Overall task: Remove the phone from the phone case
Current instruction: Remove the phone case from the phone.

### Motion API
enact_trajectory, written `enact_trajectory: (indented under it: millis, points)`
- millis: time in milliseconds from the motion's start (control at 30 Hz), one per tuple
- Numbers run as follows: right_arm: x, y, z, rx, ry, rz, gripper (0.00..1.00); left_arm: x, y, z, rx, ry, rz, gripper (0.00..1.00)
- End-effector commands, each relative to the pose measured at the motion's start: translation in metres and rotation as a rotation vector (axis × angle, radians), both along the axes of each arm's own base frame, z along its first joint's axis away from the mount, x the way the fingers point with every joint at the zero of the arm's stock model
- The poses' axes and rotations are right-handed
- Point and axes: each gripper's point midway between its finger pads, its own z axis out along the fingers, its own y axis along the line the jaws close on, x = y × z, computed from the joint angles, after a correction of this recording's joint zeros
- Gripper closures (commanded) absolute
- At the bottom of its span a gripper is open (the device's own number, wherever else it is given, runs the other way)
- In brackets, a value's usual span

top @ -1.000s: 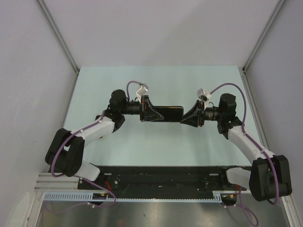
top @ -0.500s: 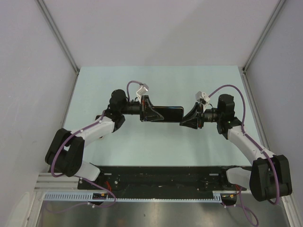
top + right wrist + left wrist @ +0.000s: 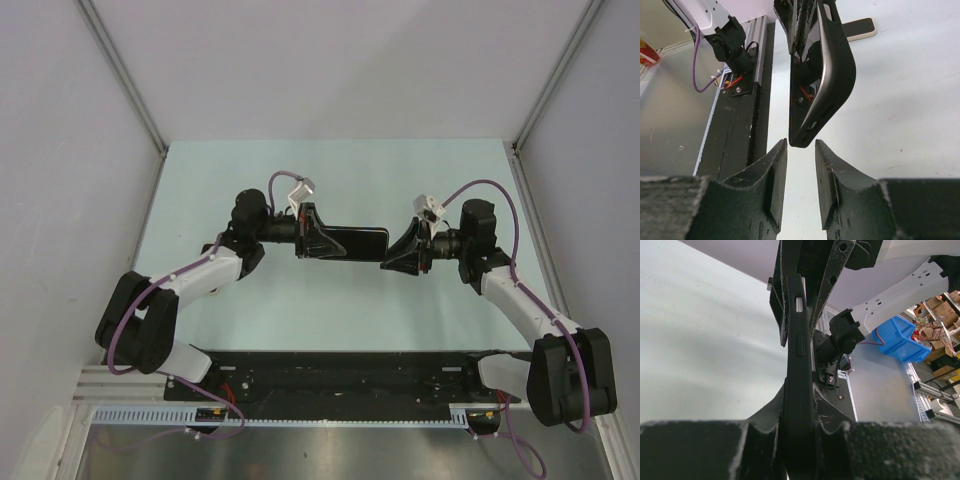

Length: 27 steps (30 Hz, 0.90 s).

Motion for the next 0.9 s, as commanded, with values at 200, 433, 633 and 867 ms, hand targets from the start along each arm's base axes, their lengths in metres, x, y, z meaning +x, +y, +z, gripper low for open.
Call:
enact_trajectory:
  millis: [200,433,633,867]
  points:
    - [-0.01,-0.002,0.014,0.03,-0.055,0.06,0.68,-0.001,-0.003,0.035,-0.065,-0.111,-0.034,1.0]
    - [-0.015,-0.002,0.016,0.038,-0.052,0.088,0.69,0.0,-0.003,0.034,-0.064,-0.109,-0.033,1.0]
    - [-0.015,-0.001,0.016,0.038,-0.046,0.086,0.69,0.0,-0.004,0.032,-0.062,-0.107,-0.031,1.0]
    - [-0.01,0.0,0.019,0.037,-0.031,0.056,0.69,-0.001,-0.005,0.03,-0.06,-0.106,-0.034,1.0]
